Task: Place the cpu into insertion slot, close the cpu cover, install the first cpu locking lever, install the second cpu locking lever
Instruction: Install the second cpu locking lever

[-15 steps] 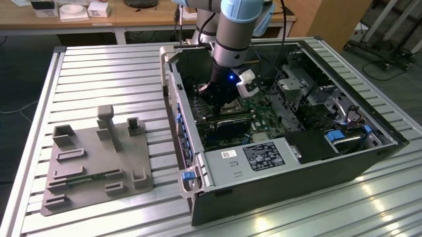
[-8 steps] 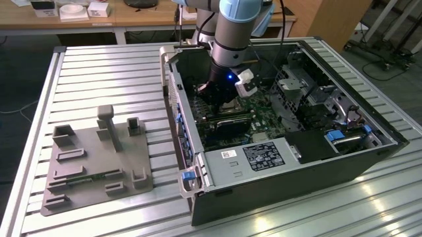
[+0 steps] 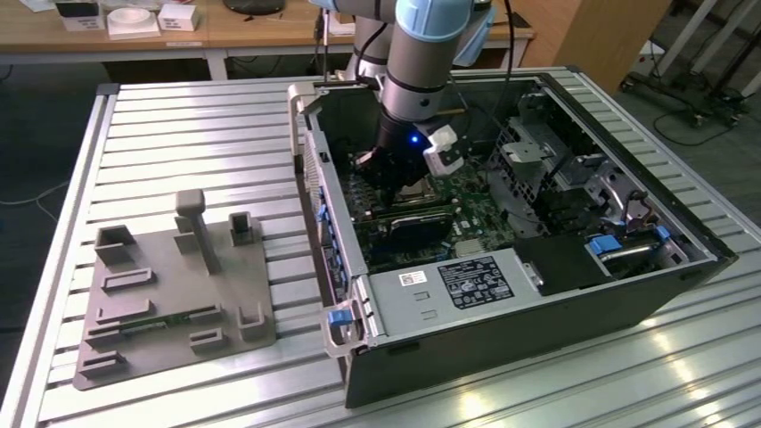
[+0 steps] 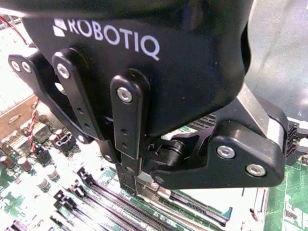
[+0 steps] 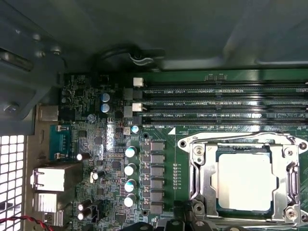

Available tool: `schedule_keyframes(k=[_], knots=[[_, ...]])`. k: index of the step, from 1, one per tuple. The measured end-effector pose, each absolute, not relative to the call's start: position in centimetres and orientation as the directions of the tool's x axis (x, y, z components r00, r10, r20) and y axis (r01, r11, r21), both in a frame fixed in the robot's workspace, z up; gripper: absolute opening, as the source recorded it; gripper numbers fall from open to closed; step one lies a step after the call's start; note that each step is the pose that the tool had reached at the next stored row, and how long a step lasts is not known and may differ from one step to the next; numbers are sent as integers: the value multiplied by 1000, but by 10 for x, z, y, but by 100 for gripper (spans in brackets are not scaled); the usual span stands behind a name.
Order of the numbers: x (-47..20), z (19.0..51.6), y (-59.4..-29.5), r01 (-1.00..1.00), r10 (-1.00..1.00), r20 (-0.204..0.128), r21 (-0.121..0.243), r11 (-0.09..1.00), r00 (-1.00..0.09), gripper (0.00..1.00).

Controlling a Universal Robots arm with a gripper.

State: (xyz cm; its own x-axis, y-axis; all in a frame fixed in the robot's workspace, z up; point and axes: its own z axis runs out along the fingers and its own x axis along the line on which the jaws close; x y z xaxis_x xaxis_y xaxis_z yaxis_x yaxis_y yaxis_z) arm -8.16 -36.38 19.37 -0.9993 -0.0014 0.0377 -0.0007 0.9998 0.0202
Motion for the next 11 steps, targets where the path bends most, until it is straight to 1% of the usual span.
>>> schedule_keyframes(k=[11], knots=[[-81, 205, -363, -1, -2, 34, 24, 1000, -999, 10]])
